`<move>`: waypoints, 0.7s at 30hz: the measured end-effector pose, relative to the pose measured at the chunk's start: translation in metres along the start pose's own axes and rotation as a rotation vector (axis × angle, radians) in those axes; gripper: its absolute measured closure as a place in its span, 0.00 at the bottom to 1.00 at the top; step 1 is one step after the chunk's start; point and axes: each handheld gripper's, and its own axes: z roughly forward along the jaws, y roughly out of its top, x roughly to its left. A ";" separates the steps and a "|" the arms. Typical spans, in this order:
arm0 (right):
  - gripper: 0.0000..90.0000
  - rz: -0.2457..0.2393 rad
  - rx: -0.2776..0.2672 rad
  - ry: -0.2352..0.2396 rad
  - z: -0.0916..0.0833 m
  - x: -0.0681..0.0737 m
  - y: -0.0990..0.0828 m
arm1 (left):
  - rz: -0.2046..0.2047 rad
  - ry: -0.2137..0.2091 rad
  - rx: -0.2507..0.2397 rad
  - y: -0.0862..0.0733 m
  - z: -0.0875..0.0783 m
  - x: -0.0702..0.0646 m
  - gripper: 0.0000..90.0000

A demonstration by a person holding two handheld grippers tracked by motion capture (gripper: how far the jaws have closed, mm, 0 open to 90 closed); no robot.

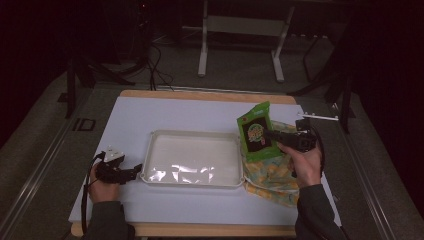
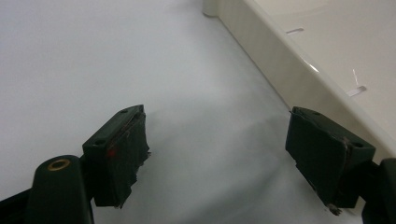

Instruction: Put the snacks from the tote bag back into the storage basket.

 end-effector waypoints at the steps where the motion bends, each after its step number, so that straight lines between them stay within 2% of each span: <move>1: 0.81 0.001 0.002 0.000 0.001 0.001 0.000 | 0.000 0.000 0.000 0.000 0.000 0.000 0.23; 21: 0.81 0.017 -0.003 0.014 0.013 0.008 -0.006 | 0.000 0.000 0.001 0.000 0.000 0.000 0.23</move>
